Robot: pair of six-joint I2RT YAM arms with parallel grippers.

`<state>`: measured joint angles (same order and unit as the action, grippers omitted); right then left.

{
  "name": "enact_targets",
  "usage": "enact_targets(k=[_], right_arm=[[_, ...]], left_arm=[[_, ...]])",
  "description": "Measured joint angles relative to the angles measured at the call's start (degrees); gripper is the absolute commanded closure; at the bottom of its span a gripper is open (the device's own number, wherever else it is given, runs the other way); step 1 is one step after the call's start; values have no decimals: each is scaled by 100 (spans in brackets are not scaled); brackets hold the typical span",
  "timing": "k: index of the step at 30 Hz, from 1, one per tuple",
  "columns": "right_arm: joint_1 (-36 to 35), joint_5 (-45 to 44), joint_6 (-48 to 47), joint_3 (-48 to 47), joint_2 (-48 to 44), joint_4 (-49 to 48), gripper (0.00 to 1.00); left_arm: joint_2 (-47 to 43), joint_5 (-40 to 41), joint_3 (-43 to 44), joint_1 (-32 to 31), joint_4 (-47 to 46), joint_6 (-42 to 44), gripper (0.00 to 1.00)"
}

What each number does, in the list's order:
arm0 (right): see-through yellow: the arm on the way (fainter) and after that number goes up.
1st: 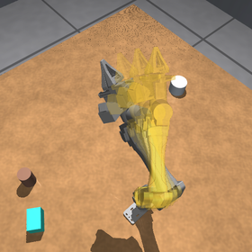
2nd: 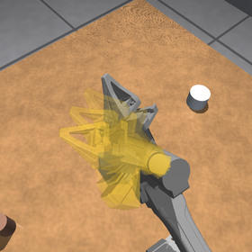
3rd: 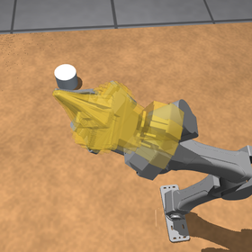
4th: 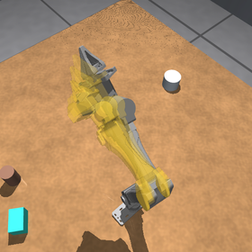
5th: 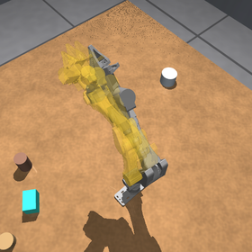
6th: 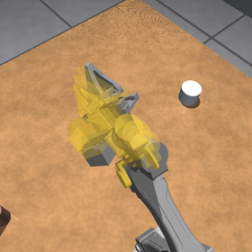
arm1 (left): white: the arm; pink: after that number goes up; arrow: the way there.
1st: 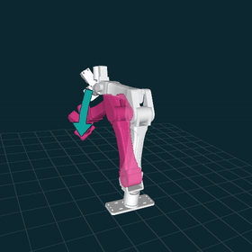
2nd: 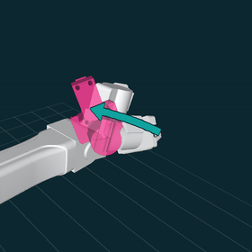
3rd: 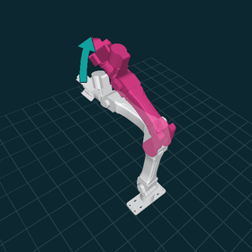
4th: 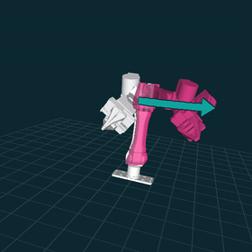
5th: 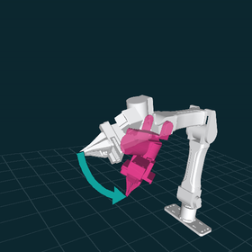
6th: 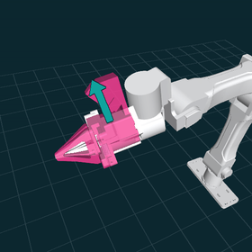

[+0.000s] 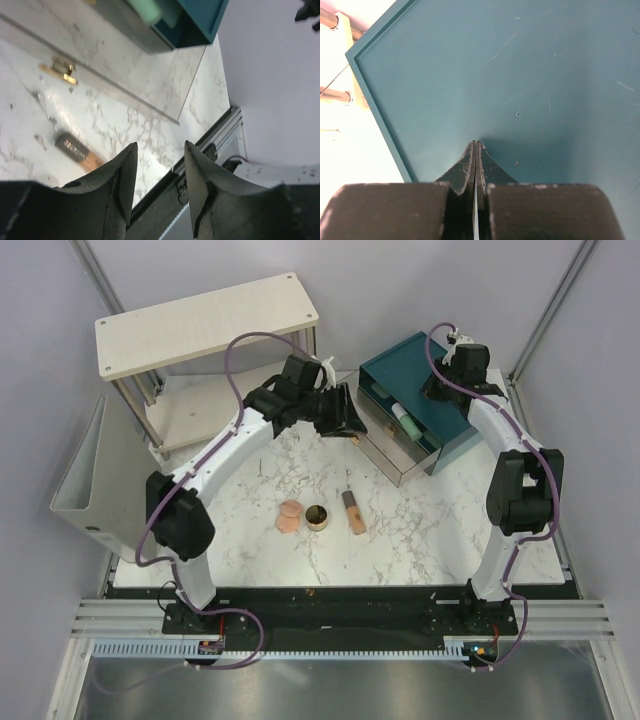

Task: Organize the makeup

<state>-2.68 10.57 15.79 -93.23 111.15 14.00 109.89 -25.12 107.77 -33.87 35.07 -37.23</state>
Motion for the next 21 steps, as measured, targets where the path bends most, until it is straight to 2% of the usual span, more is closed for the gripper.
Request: enact_targets(k=[5, 10, 15, 21], right_arm=[[0, 11, 2, 33, -20, -13, 100], [-11, 20, 4, 140, -79, -74, 100], [-11, 39, 4, 240, -129, -166, 100], [-11, 114, 2, 302, -162, -188, 100]], left_arm=[[-1091, -26, -1552, -22, -136, 63, 47], [-1054, 79, -2542, -120, -87, -37, 46], [-463, 422, -2546, -321, 57, -109, 46], [328, 717, -1956, -627, 264, -133, 46]])
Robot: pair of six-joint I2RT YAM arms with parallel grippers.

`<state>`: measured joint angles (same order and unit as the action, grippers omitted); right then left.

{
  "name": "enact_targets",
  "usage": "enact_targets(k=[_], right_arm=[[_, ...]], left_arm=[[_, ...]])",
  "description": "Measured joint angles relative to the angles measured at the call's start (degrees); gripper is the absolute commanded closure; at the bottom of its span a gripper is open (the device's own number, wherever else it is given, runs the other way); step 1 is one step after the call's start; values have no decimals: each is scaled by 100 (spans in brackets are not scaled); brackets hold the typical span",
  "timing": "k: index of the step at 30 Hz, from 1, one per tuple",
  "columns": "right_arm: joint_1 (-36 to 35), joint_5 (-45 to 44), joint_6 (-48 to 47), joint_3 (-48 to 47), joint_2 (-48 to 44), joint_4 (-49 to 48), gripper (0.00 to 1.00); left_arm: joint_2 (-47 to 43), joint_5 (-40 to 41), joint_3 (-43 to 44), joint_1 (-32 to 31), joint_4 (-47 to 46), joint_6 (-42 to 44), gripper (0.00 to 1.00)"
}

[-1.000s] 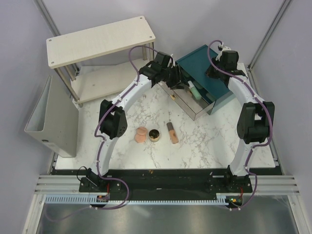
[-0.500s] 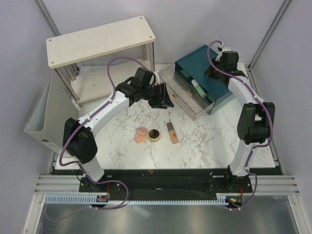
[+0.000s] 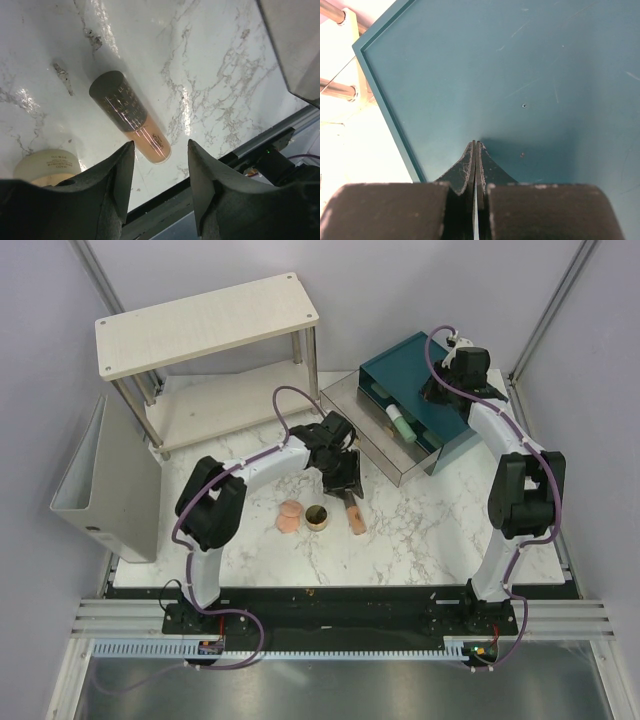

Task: Organize the makeup

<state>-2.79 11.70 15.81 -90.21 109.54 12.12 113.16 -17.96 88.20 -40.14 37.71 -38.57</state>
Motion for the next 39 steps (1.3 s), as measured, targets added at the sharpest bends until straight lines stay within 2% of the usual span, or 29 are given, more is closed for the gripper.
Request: enact_targets(k=[17, 35, 39], right_arm=[[0, 57, 4, 186, -87, -177, 100], [-2, 181, 4, 468, -256, -337, 100], [0, 190, 4, 468, -256, -334, 100]], left_arm=[[345, 678, -98, -120, 566, -553, 45], [879, 251, 131, -184, 243, -1010, 45], [979, 79, 188, -173, 295, -1091, 49]])
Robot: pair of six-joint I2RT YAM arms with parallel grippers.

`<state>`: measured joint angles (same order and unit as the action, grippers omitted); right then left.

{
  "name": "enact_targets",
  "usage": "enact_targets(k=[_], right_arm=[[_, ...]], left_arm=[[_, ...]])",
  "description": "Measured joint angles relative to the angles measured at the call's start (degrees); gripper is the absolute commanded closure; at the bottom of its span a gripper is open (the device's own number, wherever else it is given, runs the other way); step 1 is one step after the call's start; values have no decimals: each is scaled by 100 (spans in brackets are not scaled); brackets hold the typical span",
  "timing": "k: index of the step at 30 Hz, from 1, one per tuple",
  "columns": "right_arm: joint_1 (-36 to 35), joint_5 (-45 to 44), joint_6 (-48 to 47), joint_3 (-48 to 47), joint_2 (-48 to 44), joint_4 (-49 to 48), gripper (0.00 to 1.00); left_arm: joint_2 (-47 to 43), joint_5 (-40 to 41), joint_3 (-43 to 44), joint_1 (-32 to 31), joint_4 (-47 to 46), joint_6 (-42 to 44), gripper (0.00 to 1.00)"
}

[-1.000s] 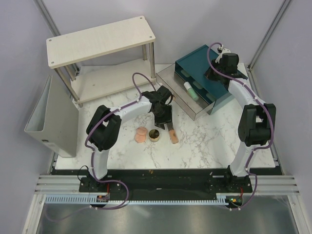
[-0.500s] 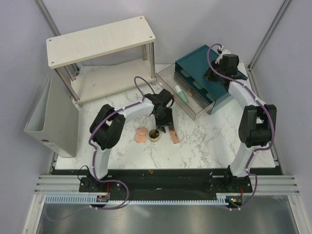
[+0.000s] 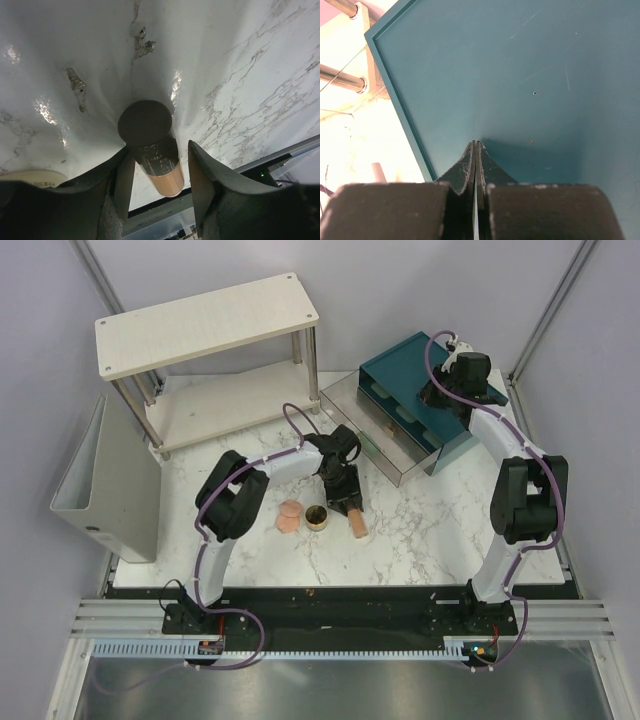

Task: Organize the makeup

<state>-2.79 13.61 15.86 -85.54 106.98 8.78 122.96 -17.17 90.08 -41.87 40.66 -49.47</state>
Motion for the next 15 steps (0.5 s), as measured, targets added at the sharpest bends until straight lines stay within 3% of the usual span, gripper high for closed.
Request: enact_targets(k=[2, 3, 4, 5, 15], right_arm=[[0, 7, 0, 0, 0, 0, 100], [0, 7, 0, 0, 0, 0, 100], [0, 7, 0, 0, 0, 0, 100], [0, 9, 0, 0, 0, 0, 100], [0, 11, 2, 0, 0, 2, 100]], left_arm=[[20, -52, 15, 7, 15, -9, 59], [35, -92, 15, 11, 28, -22, 69], [42, -103, 15, 11, 26, -28, 92], [44, -157, 15, 13, 22, -39, 98], [-2, -243, -55, 11, -66, 2, 98]])
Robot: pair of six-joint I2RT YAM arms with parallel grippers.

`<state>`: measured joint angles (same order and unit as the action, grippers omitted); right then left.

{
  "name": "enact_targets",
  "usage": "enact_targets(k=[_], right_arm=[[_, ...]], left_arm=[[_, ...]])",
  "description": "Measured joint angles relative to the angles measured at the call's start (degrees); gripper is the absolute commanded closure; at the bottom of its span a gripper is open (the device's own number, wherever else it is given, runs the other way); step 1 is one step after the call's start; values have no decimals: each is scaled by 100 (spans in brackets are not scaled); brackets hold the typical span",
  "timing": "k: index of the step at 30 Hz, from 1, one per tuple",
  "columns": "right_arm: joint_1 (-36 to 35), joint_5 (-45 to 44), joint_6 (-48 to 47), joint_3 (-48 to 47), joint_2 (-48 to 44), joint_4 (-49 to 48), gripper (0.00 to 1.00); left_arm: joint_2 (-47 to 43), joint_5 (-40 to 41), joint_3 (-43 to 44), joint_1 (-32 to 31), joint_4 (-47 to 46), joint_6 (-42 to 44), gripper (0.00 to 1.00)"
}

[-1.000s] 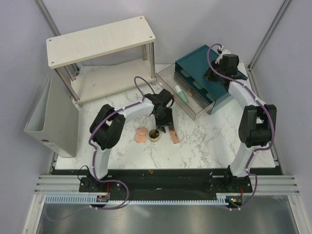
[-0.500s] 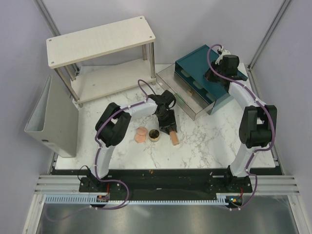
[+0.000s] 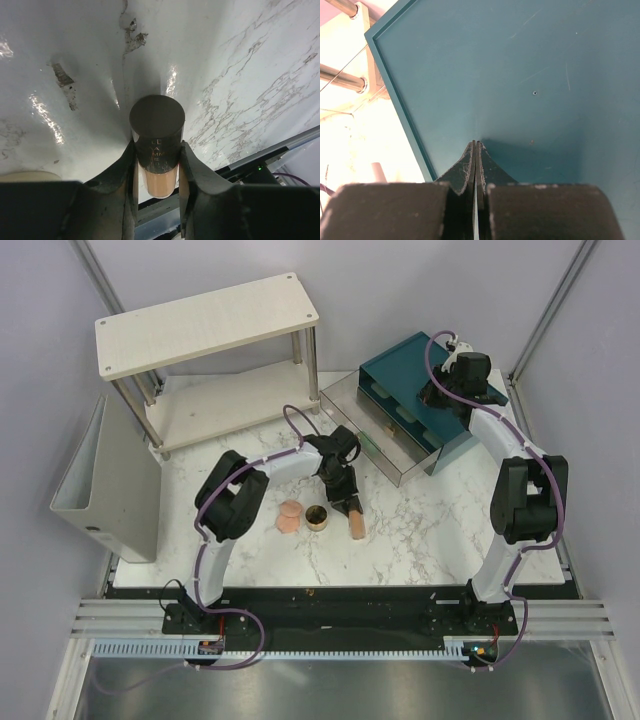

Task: Organize the makeup

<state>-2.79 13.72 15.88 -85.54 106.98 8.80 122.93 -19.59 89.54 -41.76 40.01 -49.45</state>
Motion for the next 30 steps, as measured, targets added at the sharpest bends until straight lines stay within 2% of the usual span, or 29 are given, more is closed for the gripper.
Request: enact_targets(k=[7, 15, 25, 30], right_arm=[[0, 2, 0, 0, 0, 0, 100], [0, 2, 0, 0, 0, 0, 100], [0, 2, 0, 0, 0, 0, 100], [0, 4, 0, 0, 0, 0, 100]], left_arm=[[-323, 109, -415, -15, 26, 212, 98], [-1217, 422, -544, -39, 227, 546, 98], [-1471, 417, 1366, 57, 188, 734, 98], [-1147, 103, 2369, 247, -181, 649, 95]])
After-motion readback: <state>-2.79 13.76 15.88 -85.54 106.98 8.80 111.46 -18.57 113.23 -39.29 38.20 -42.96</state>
